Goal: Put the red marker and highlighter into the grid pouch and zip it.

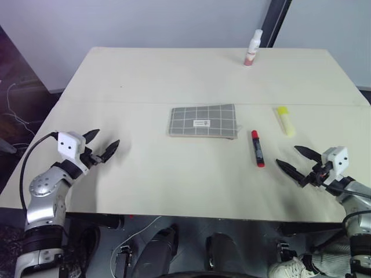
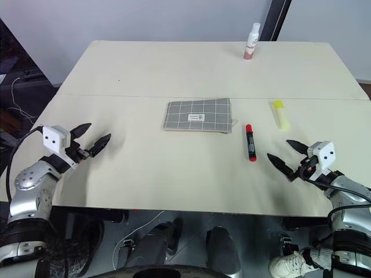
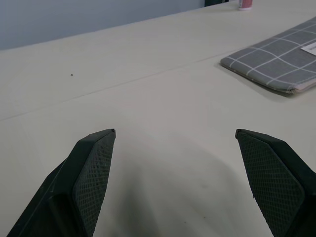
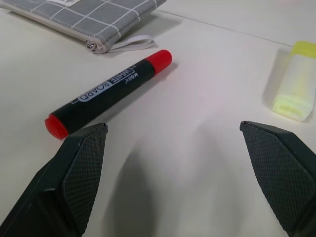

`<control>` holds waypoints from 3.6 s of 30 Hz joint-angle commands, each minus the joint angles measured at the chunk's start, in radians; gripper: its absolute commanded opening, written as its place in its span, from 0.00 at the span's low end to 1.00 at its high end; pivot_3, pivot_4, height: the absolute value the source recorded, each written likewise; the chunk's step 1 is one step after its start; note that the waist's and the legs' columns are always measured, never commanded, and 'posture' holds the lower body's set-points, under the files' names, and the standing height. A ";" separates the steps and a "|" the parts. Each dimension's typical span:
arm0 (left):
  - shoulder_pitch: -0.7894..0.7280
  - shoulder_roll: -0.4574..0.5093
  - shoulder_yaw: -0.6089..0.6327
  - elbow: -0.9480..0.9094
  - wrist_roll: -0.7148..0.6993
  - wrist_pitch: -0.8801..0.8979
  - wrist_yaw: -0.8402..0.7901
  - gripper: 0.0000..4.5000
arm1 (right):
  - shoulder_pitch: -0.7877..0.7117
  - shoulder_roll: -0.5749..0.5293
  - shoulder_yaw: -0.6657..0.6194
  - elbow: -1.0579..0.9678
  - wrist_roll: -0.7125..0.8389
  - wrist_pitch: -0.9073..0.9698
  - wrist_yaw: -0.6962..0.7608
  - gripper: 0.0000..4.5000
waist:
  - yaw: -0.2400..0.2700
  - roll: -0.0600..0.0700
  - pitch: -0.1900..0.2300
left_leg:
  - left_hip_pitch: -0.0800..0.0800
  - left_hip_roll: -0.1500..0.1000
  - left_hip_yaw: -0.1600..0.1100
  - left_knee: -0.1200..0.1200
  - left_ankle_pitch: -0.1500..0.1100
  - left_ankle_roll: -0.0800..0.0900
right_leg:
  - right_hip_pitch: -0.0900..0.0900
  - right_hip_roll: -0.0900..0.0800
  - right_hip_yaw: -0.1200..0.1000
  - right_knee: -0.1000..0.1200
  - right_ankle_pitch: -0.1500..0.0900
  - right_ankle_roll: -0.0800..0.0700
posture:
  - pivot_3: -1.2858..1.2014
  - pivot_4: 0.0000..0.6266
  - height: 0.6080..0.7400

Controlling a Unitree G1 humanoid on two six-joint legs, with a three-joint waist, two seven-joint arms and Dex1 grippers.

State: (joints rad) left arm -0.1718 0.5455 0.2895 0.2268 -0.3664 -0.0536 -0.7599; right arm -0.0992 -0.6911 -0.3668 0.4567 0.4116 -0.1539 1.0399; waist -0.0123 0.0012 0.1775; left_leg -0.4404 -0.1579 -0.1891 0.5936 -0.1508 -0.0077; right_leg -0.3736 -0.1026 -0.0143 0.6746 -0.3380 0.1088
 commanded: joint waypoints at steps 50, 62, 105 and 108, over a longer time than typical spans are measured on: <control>-0.357 -0.004 -0.176 0.419 0.283 -0.362 0.032 0.91 | -0.590 0.321 0.377 -0.009 -0.275 0.135 -0.398 0.02 | 0.003 -0.003 -0.002 | -0.001 0.001 0.004 0.001 0.002 -0.002 | -0.013 0.003 0.008 0.010 0.003 0.001 | 0.52 0.24 1.00; -0.663 -0.017 -0.482 0.870 0.709 -0.805 0.275 0.91 | -0.807 0.368 0.573 0.482 -0.591 -0.121 -0.575 0.02 | -0.009 -0.003 -0.002 | -0.002 0.000 0.005 -0.001 0.005 -0.007 | -0.015 0.005 0.012 0.015 0.004 0.003 | 0.52 0.24 1.00; -0.308 -0.075 -0.350 0.216 0.596 -0.397 0.358 0.00 | -0.312 0.188 0.326 -0.499 -0.206 0.504 -0.338 0.98 | -0.032 -0.003 -0.002 | -0.002 0.000 0.003 0.001 0.009 -0.006 | -0.020 0.005 0.014 0.026 0.006 0.002 | 0.52 0.24 1.00; -0.235 -0.097 -0.329 0.076 0.600 -0.263 0.413 0.00 | -0.254 0.213 0.340 -0.571 -0.176 0.572 -0.348 0.98 | -0.028 -0.003 -0.002 | -0.002 0.000 0.003 0.001 0.009 -0.006 | -0.019 0.005 0.014 0.026 0.006 0.001 | 0.52 0.24 1.00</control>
State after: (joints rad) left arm -0.4055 0.4507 -0.0751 0.3887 0.2320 -0.3732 -0.3848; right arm -0.3570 -0.4870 -0.0247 -0.0527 0.2046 0.3928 0.6984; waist -0.0405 -0.0015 0.1758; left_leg -0.4422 -0.1577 -0.1864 0.5945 -0.1419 -0.0139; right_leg -0.3924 -0.0971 -0.0005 0.7002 -0.3316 0.1101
